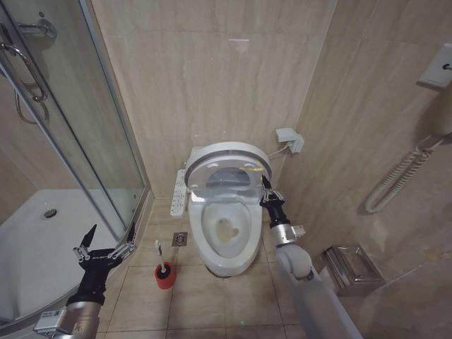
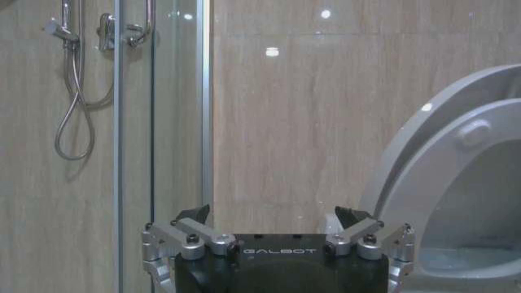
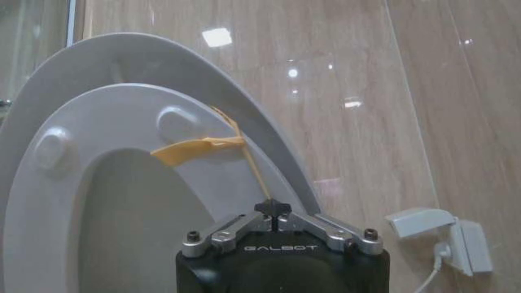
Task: Open the toilet lid, clean the toilet bowl with a toilet brush, close the toilet lid, and flush.
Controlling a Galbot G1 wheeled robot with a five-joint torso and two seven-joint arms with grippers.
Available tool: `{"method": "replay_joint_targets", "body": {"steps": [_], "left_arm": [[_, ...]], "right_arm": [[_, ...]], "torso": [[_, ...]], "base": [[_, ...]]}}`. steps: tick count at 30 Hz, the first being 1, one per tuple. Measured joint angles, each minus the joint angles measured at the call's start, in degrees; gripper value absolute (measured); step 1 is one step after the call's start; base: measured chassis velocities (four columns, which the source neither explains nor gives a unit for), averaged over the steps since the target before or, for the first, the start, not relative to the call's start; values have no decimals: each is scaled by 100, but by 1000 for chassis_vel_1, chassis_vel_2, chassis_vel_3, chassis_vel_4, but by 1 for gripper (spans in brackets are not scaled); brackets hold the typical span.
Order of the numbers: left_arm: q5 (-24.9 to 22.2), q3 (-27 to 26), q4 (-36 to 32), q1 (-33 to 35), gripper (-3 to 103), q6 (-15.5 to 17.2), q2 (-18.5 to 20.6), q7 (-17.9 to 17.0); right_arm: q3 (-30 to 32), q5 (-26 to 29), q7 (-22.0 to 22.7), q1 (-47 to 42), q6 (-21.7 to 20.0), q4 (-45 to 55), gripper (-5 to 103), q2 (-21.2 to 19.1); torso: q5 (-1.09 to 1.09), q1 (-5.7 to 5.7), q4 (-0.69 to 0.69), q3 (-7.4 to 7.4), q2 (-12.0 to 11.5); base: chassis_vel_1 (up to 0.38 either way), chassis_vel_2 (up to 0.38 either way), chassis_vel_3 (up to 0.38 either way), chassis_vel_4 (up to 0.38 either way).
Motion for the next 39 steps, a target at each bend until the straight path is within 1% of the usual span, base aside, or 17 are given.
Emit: {"method": "replay_joint_targets", "body": {"steps": [11, 19, 28, 39], "left_arm": [[0, 0, 0, 0, 100, 0, 0, 0], [0, 0, 0, 0, 100, 0, 0, 0], [0, 0, 0, 0, 100, 0, 0, 0], [0, 0, 0, 0, 100, 0, 0, 0]], "right_arm": [[-113, 182, 32, 335, -168, -114, 0, -85], [-187, 330, 45, 609, -272, -202, 0, -290], [-244, 489, 132, 892, -456, -239, 0, -451], [-322, 685, 157, 1197, -531, -411, 0, -643]], "torso": [[1, 0, 2, 0, 0], [2, 0, 5, 1, 0], [2, 1, 2, 1, -1], [0, 1, 3, 1, -1]], "base": [[0, 0, 0, 0], [0, 0, 0, 0], [0, 0, 0, 0], [0, 0, 0, 0]]}}
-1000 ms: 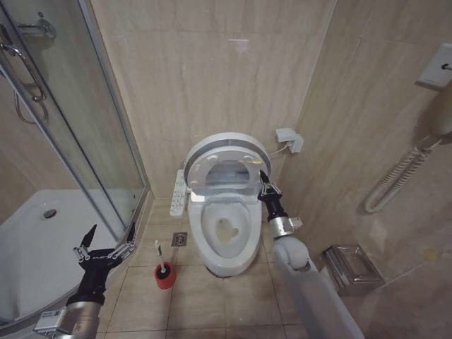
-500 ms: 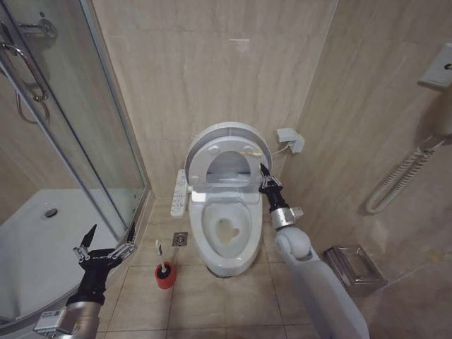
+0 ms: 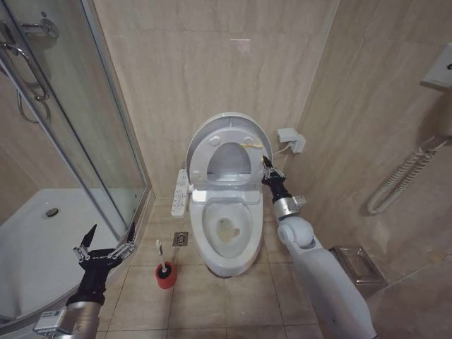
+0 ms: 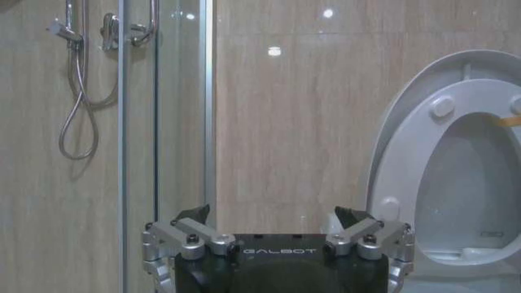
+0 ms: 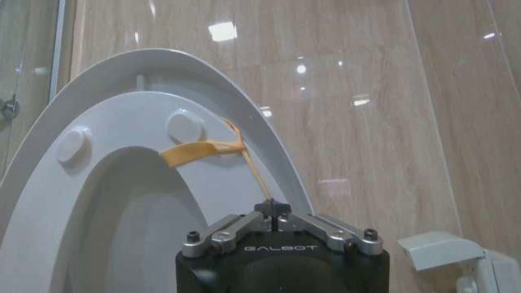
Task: Open the toilet lid, clean the toilet bowl with a toilet brush, close the toilet lid, and flush.
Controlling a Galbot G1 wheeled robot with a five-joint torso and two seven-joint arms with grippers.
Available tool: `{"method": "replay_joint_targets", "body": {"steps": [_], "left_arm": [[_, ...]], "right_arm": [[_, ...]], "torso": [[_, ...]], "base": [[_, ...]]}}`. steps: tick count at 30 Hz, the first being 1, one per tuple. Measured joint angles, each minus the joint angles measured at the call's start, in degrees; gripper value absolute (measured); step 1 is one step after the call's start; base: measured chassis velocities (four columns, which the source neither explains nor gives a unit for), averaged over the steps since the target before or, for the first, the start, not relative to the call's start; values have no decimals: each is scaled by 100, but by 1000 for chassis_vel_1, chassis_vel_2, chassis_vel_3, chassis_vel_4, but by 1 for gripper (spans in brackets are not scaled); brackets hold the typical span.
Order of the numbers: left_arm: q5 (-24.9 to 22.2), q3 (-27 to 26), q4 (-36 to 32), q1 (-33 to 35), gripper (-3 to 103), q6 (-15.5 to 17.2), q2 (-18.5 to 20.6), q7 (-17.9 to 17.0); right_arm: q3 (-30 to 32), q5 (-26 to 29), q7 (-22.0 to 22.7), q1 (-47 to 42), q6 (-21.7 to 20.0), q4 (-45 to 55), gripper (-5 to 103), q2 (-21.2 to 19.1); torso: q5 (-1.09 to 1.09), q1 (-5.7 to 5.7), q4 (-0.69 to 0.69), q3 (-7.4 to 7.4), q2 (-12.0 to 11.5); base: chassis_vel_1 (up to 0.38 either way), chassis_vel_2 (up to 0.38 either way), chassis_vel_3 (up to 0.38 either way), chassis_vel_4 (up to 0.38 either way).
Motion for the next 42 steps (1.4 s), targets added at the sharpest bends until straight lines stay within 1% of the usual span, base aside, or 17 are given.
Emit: {"method": "replay_joint_targets", "body": {"steps": [3, 12, 20, 42], "left_arm": [[0, 0, 0, 0, 100, 0, 0, 0], [0, 0, 0, 0, 100, 0, 0, 0], [0, 0, 0, 0, 100, 0, 0, 0], [0, 0, 0, 0, 100, 0, 0, 0]], "right_arm": [[-80, 107, 1, 141, -41, -78, 0, -59], [-256, 153, 17, 522, -76, -340, 0, -45], [-467, 168, 23, 925, -82, -705, 0, 47], [-781, 190, 23, 1710, -102, -1515, 0, 304]], "torso": [[0, 0, -4, 0, 0], [1, 0, -5, 0, 0], [0, 0, -3, 0, 0], [0, -1, -2, 0, 0]], "base": [[0, 0, 0, 0], [0, 0, 0, 0], [0, 0, 0, 0], [0, 0, 0, 0]]}}
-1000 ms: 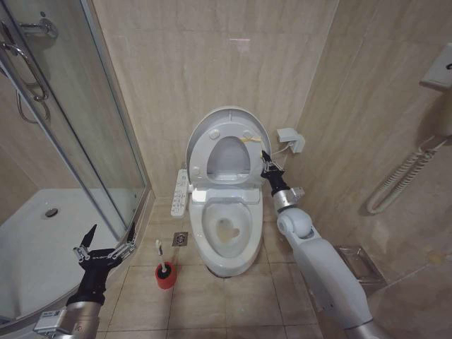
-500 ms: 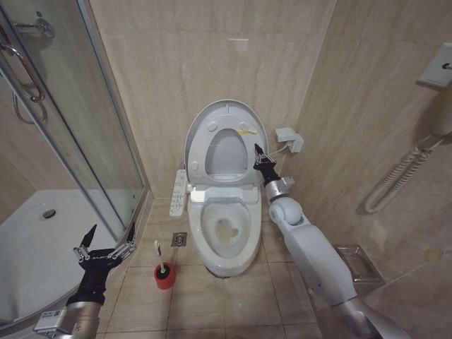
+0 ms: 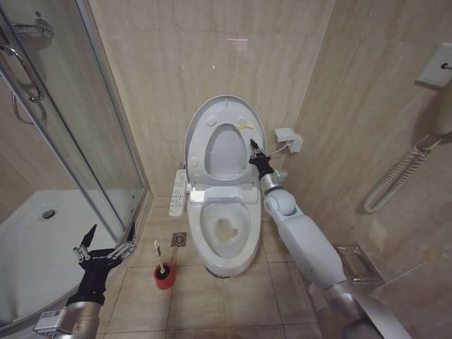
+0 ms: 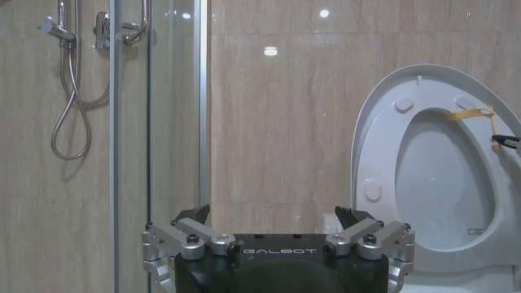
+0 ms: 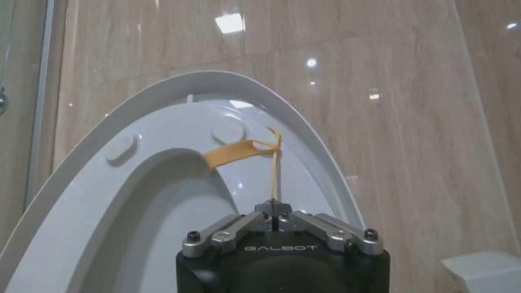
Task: Open the toilet lid, clean the toilet bowl with a toilet brush, close the toilet lid, and flush.
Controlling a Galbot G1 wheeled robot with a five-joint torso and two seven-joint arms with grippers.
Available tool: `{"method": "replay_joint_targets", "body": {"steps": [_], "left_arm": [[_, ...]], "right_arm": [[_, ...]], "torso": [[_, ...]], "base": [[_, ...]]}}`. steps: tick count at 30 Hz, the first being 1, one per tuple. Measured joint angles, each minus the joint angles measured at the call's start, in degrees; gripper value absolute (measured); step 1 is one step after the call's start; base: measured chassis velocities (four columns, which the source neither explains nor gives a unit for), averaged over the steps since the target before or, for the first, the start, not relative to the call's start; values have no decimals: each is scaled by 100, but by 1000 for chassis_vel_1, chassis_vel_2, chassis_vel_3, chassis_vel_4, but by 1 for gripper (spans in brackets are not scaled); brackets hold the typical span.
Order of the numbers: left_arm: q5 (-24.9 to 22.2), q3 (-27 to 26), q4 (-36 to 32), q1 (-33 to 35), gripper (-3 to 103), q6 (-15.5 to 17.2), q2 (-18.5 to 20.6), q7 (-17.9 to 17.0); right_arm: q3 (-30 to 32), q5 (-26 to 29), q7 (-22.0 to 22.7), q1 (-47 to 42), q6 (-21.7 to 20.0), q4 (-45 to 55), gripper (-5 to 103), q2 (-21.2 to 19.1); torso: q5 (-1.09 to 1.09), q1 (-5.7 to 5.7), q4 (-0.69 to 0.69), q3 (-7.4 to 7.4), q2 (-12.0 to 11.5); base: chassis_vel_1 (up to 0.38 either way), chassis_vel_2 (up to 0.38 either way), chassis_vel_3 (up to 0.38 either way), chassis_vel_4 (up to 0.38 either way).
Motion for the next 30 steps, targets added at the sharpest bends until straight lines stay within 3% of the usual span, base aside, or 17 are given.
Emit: {"method": "replay_joint_targets", "body": {"steps": [30], "left_arm": [[0, 0, 0, 0, 100, 0, 0, 0]], "right_arm": [[-82, -130, -62, 585, 47, -739, 0, 222]], "torso": [[0, 0, 2, 0, 0]], "base": [[0, 0, 0, 0]]}}
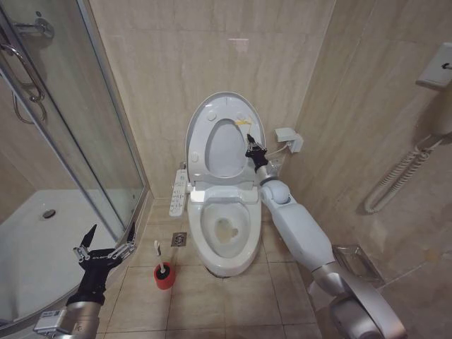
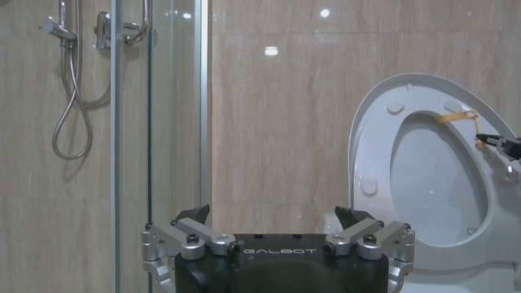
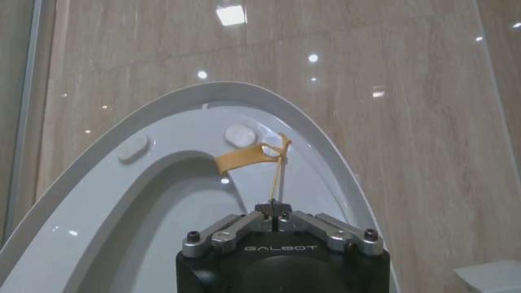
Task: Open the toilet lid, clean the toilet bowl with a toilet brush, close the toilet lid, and flush.
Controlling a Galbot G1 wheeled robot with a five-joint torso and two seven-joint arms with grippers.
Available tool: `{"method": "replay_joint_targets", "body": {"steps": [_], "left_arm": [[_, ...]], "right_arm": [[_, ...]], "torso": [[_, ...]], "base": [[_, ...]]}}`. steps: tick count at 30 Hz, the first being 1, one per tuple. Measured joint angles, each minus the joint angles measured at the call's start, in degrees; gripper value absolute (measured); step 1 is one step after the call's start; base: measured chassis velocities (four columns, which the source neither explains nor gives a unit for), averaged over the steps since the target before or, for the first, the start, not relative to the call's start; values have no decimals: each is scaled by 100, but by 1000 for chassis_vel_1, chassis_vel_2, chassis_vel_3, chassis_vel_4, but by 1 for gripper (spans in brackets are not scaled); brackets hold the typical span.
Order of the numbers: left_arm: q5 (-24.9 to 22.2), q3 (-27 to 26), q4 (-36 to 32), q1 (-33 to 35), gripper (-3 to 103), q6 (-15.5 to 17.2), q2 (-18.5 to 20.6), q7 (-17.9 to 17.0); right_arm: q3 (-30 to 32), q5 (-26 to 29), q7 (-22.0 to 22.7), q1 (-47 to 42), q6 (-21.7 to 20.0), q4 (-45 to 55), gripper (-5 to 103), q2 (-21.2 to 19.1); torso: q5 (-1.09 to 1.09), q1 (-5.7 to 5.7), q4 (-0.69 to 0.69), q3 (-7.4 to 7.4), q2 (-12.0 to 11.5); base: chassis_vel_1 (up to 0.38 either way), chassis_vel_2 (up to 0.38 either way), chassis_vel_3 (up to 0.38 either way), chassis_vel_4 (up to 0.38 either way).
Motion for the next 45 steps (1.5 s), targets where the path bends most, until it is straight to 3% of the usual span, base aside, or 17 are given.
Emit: {"method": "replay_joint_targets", "body": {"steps": [32, 45], "left_arm": [[0, 0, 0, 0, 100, 0, 0, 0], [0, 0, 0, 0, 100, 0, 0, 0]], "right_arm": [[-81, -136, -4, 360, 32, -527, 0, 131], [-106, -116, 12, 190, -34, -232, -1, -8]], "torso": [[1, 0, -2, -1, 0], [1, 0, -1, 1, -1]], "base": [[0, 0, 0, 0], [0, 0, 0, 0]]}}
